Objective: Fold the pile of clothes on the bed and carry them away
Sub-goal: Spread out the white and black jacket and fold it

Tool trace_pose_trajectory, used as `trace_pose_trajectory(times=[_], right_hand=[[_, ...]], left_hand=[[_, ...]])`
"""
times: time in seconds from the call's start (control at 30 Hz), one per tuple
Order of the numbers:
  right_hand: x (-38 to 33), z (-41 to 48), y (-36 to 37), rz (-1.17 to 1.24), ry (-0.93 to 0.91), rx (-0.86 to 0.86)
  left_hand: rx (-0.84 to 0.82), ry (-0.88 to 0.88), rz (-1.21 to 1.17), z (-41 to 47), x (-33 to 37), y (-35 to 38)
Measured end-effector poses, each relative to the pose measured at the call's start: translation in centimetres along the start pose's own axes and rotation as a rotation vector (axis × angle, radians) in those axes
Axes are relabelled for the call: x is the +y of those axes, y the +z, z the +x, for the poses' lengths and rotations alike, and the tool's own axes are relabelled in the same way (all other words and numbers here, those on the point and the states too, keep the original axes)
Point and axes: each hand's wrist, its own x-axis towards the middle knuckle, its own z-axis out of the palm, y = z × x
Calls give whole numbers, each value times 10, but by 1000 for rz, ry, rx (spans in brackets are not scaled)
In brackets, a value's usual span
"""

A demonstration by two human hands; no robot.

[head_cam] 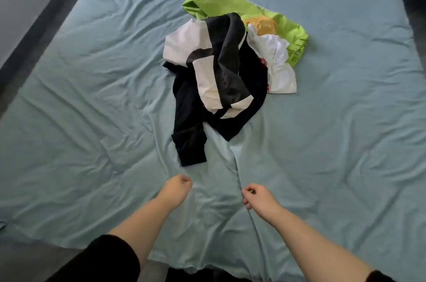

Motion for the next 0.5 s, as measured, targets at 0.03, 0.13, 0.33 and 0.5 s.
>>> trace_pose_trajectory(times=[0.03,0.13,0.33,0.5], right_hand=[[-10,19,1,-84,-49,18],[-55,70,-7,-474,-192,117],[-147,170,-36,-1098,-607,520],[-166,220,-40,-929,-468,286]], left_hand=[[31,6,27,15,3,-3],[81,30,75,59,17,-11],[82,156,457,139,40,-5],[-56,171,528,181,23,8]])
